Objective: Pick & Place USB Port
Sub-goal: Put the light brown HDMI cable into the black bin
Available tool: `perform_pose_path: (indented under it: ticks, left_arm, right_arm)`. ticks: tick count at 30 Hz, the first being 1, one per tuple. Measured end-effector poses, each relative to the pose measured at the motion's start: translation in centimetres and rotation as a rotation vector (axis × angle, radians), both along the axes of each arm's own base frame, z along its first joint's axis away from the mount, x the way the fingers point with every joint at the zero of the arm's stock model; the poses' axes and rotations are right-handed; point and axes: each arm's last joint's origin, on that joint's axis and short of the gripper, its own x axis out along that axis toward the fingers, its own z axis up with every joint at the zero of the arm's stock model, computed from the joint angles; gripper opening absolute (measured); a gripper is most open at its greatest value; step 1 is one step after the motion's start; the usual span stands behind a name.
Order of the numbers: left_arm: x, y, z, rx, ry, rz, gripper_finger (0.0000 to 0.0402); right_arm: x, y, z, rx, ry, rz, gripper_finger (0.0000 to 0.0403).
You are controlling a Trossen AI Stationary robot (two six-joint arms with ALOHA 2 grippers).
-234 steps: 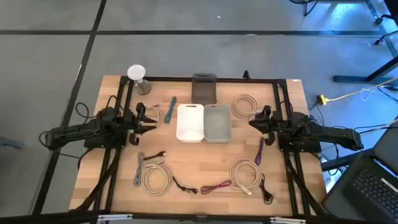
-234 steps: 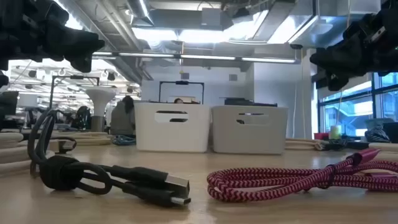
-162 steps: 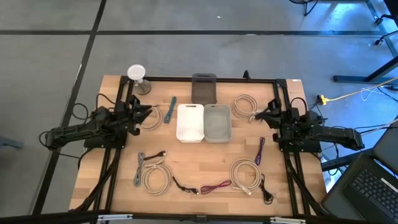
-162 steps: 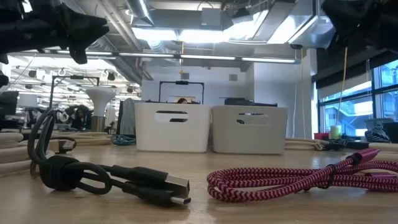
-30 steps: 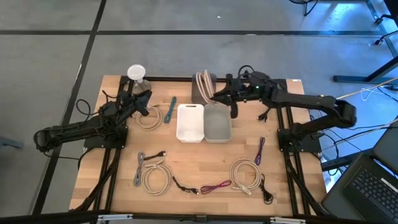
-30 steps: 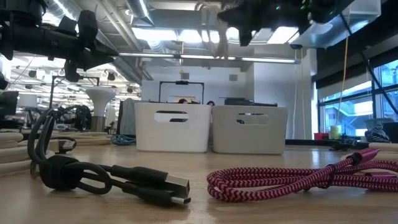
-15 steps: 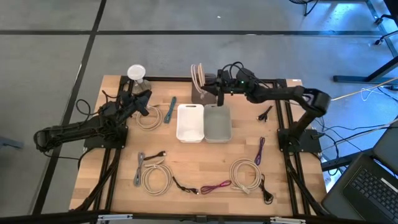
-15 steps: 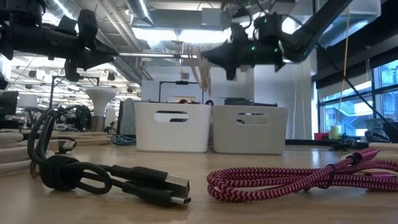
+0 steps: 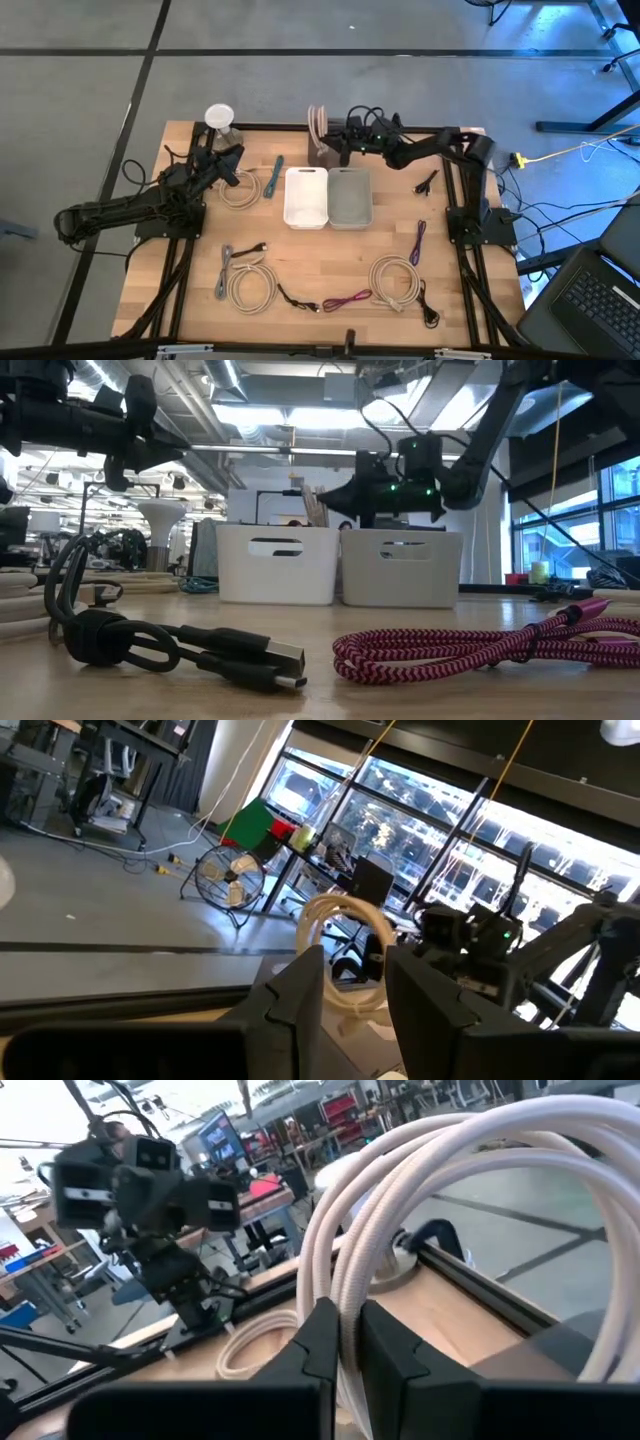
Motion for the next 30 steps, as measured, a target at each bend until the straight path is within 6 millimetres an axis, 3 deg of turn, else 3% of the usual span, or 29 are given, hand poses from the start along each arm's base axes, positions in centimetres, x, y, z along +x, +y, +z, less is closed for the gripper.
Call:
perform_pose_path:
  ticks: [8,18,24,30]
  left_arm:
    - [0.1,-0.1,0.0,-0.03,-0.033,-0.031,0.0102]
    - [0.2,-0.2,0.0,-0.01,-0.016,-0.11,0.0102]
    - [0.2,-0.2,0.0,-0.008,-0.015,-0.114,0.0102]
    - [0.3,-0.3,0.0,-0.006,-0.014,-0.131,0.0102]
  right_arm:
    - [1.3,-0.2,-1.1,0.004,0.014,-0.004,0.0021]
    - [1.9,0.0,-4.3,0.077,0.064,0.007,0.0021]
    - [1.9,0.0,-4.8,0.098,0.07,0.004,0.0021]
    - [1.9,0.1,-4.8,0.133,0.059,0.045,0.0108]
